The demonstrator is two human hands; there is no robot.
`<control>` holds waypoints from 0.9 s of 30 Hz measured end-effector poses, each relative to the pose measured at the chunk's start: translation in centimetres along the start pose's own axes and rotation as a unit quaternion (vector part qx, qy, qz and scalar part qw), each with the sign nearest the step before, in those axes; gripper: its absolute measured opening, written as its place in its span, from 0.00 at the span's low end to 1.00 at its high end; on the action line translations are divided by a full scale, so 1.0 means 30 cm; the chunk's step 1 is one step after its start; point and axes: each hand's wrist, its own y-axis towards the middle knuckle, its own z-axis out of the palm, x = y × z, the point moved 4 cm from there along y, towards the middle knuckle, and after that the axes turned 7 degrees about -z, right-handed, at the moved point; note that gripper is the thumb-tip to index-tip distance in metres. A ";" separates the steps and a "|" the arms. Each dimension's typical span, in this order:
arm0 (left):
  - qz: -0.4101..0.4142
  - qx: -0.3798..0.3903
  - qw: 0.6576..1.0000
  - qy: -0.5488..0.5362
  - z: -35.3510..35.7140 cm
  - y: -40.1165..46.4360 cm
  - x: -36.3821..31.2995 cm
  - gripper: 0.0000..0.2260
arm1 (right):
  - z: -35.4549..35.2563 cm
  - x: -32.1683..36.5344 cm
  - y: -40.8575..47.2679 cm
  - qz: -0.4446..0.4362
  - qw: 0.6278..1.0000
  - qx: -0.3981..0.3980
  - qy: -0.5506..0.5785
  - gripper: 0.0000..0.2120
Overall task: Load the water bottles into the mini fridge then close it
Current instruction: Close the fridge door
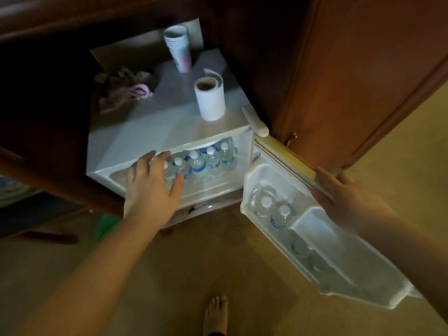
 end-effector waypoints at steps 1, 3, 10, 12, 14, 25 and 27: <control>0.001 0.019 0.999 0.031 0.005 0.033 0.029 0.28 | 0.007 0.007 -0.002 -0.015 1.000 0.000 0.001 0.38; 0.000 0.061 0.995 0.075 0.023 0.096 0.087 0.31 | 0.033 0.030 -0.005 -0.043 0.999 0.006 0.019 0.39; -0.039 0.113 0.979 0.162 0.077 0.286 0.277 0.31 | 0.115 0.151 -0.053 -0.135 0.987 -0.057 0.067 0.30; -0.035 0.132 0.977 0.163 0.098 0.290 0.326 0.29 | 0.112 0.203 -0.070 -0.155 0.985 -0.066 0.045 0.29; -0.028 0.133 0.977 0.165 0.107 0.285 0.355 0.27 | 0.124 0.242 -0.076 -0.148 0.986 -0.058 0.058 0.28; -0.016 0.150 0.981 0.124 0.080 0.323 0.367 0.25 | 0.173 0.435 -0.077 -0.060 0.986 -0.059 0.147 0.29; -0.014 0.158 0.980 0.120 0.066 0.323 0.376 0.24 | 0.178 0.466 -0.076 -0.050 0.983 -0.060 0.165 0.30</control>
